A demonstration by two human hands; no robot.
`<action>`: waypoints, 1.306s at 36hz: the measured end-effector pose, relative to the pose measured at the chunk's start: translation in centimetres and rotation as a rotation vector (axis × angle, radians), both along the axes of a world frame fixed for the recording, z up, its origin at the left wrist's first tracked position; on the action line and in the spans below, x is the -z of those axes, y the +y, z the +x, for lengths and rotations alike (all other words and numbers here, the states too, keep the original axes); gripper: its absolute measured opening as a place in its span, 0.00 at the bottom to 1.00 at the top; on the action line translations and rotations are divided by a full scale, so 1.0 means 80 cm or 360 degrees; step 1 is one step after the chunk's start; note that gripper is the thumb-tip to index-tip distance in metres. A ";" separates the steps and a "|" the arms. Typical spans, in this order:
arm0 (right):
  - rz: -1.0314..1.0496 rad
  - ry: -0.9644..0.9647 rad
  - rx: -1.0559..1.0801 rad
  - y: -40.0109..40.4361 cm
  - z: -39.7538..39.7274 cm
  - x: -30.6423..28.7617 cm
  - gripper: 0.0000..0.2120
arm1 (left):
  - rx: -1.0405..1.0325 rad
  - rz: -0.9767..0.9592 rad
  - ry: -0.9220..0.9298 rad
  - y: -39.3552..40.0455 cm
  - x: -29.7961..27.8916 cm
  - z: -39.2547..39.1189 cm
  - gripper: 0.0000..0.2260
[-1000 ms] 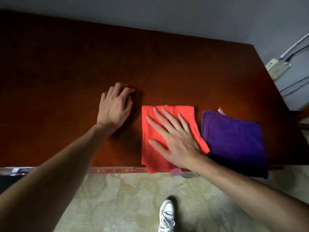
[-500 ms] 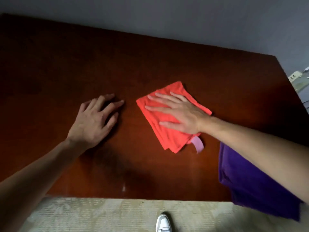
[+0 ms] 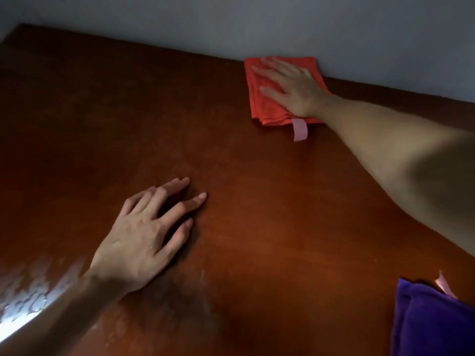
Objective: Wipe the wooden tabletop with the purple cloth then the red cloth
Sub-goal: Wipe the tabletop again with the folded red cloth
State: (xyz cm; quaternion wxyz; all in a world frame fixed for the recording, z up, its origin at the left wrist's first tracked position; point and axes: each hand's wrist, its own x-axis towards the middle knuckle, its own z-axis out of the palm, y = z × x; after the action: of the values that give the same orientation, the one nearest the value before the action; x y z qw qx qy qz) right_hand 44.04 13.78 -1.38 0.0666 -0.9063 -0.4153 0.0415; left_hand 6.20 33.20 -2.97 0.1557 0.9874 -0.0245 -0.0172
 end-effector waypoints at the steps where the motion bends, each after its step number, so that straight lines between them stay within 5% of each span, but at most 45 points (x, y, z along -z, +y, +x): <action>1: -0.0001 0.0001 0.0016 0.000 -0.002 -0.001 0.27 | 0.0000 0.0005 -0.0006 0.000 0.000 0.000 0.22; 11: 0.0086 0.0015 0.0657 -0.003 -0.095 0.011 0.30 | 0.0015 -0.0002 -0.0096 0.002 0.005 -0.002 0.22; 22: 0.0157 -0.0142 0.0665 -0.027 -0.410 0.028 0.35 | -0.0065 -0.0456 -0.0349 0.010 0.002 -0.009 0.19; 29: 0.0109 -0.0097 0.0288 -0.015 -0.602 0.023 0.33 | -0.0054 -0.0116 -0.0280 0.067 -0.013 -0.049 0.21; 36: 0.0010 -0.0014 -0.0099 -0.026 -0.561 0.016 0.33 | -0.0027 0.0092 -0.0083 0.140 -0.011 -0.066 0.26; 47: -0.0031 -0.0008 -0.0520 0.009 -0.338 0.012 0.28 | 0.0023 0.0056 -0.0064 0.152 0.006 -0.066 0.22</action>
State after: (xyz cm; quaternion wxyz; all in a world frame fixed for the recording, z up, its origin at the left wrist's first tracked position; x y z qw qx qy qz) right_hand 17.02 14.52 -2.35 0.0490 -0.8274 -0.5570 0.0535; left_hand 0.94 45.38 -3.43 0.1376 0.9899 -0.0344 0.0011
